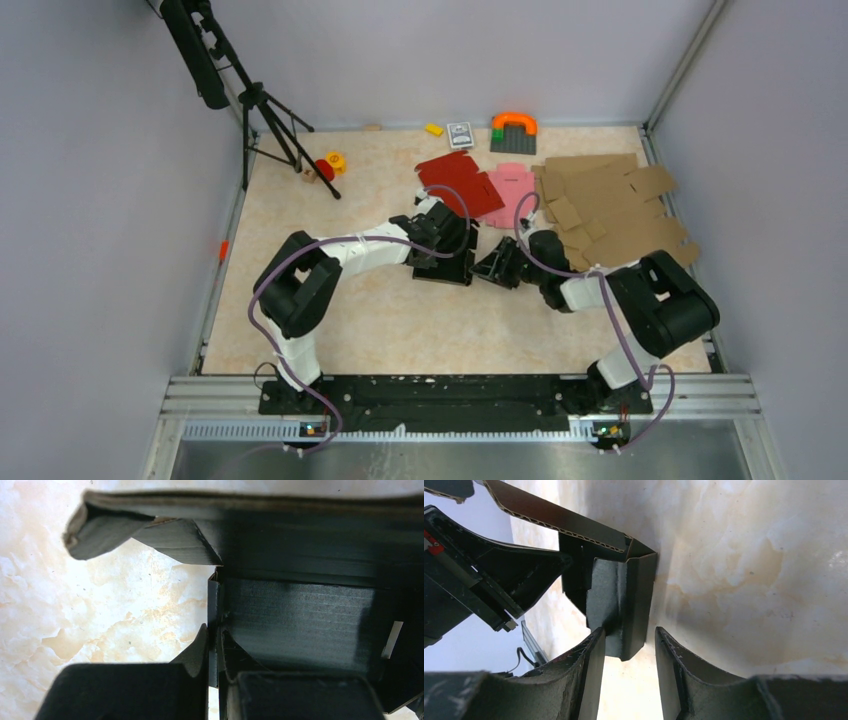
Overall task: Fold the paper box
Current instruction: Fold the paper box at the center of the board.
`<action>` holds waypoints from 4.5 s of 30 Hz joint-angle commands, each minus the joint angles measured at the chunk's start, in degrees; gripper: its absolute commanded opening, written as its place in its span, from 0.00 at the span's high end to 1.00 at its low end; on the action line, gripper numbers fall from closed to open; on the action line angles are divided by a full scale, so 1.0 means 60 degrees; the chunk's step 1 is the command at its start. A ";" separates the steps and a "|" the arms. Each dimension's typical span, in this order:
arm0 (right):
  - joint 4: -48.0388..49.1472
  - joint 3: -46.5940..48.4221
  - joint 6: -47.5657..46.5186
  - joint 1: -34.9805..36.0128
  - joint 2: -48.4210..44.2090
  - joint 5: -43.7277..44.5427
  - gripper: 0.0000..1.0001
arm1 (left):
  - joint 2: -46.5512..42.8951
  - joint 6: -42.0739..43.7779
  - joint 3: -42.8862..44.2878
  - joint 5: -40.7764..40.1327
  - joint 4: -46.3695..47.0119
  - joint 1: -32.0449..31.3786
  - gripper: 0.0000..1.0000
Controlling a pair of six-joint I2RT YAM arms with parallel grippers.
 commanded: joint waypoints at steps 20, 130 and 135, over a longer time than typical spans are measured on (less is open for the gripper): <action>-0.4908 0.2898 -0.1581 0.1589 0.0126 0.3164 0.65 | 0.0183 -0.0077 0.0108 0.0421 -0.0123 -0.0063 1.00; -0.9036 0.4410 -0.0407 0.4827 0.0800 1.0610 0.88 | -0.0358 -0.2374 0.0255 -0.1308 -0.2428 -0.0680 1.00; -0.9132 0.4403 -0.0375 0.4782 0.0627 1.0425 0.84 | -0.0224 -0.2370 0.0277 -0.1558 -0.2599 -0.0733 1.00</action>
